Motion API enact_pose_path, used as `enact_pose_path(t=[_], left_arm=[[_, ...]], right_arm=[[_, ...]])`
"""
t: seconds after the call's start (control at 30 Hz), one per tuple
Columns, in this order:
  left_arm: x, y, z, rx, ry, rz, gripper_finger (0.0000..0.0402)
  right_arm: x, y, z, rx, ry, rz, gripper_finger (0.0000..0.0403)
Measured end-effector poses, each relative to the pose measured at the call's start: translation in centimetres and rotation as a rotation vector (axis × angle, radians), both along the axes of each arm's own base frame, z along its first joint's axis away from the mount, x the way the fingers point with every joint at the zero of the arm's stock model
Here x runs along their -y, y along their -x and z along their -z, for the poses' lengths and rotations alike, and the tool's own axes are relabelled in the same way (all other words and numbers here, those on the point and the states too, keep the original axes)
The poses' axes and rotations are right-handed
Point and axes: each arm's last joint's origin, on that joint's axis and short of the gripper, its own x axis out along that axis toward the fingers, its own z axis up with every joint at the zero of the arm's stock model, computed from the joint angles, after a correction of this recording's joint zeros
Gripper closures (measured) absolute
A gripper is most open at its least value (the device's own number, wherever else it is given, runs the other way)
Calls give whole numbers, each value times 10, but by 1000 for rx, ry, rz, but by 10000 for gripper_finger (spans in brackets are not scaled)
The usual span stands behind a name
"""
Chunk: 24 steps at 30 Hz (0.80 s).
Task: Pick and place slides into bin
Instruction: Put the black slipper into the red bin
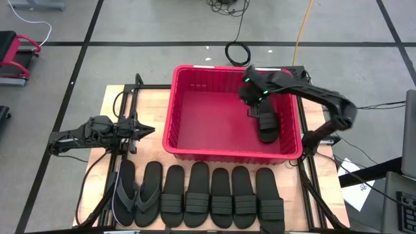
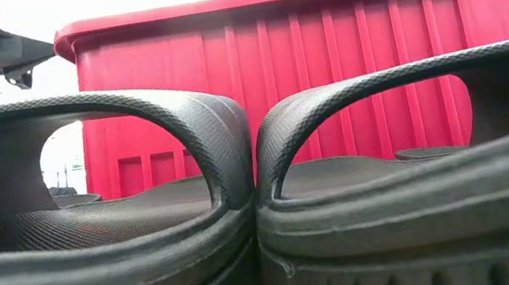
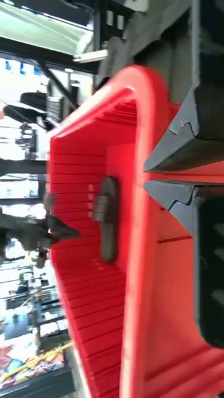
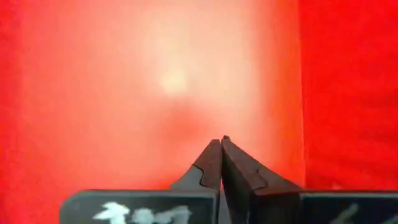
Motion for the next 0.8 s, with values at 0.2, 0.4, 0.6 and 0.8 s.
enact_pose_path(t=[0.2, 0.4, 0.6, 0.8], left_arm=[[0, 0, -15, 165, 54, 7, 364], [0, 3, -27, 299, 168, 23, 364], [0, 5, -37, 410, 267, 48, 364], [0, 8, -43, 479, 360, 60, 364]], right_arm=[[-30, 36, -107, 569, -47, 7, 403], [-71, 89, -175, 934, -46, -36, 403], [-105, 121, -190, 1020, -153, -70, 403], [-113, 126, -182, 966, -200, -91, 403]])
